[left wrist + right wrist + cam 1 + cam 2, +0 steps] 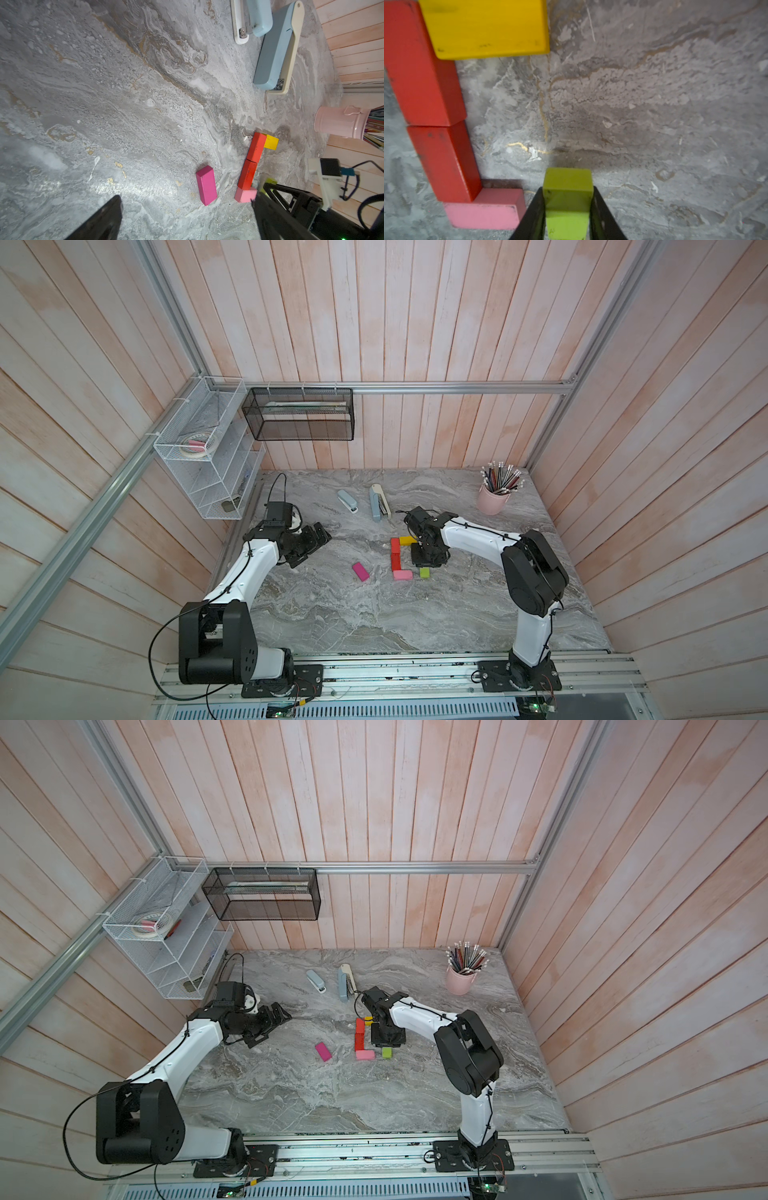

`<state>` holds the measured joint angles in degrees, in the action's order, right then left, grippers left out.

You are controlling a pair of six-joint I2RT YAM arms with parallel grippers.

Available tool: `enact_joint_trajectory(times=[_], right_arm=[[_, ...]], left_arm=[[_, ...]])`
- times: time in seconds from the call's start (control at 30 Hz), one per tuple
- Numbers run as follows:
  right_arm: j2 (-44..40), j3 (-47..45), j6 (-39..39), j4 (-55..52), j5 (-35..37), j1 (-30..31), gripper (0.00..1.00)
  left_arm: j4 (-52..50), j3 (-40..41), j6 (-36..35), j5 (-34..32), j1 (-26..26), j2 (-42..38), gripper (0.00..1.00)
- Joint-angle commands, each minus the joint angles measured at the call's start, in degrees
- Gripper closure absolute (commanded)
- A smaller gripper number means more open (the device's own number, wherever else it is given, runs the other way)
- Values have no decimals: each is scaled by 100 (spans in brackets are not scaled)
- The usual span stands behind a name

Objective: Assemble the number 6 with building blocks
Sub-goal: Assemble the building block at the center of the board.

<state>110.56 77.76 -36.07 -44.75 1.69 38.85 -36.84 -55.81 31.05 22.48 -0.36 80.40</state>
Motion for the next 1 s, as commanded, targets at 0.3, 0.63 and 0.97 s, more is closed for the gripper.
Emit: enact_joint_trajectory(times=[0.3, 0.63, 0.97], right_arm=[[278, 284, 92, 60, -355, 0, 69], [303, 178, 48, 195, -578, 20, 69], [431, 194, 68, 119, -672, 64, 69]], left_arm=[[37, -145, -46, -9, 23, 63, 0], [37, -120, -37, -9, 27, 30, 0], [28, -113, -39, -42, 27, 11, 0]])
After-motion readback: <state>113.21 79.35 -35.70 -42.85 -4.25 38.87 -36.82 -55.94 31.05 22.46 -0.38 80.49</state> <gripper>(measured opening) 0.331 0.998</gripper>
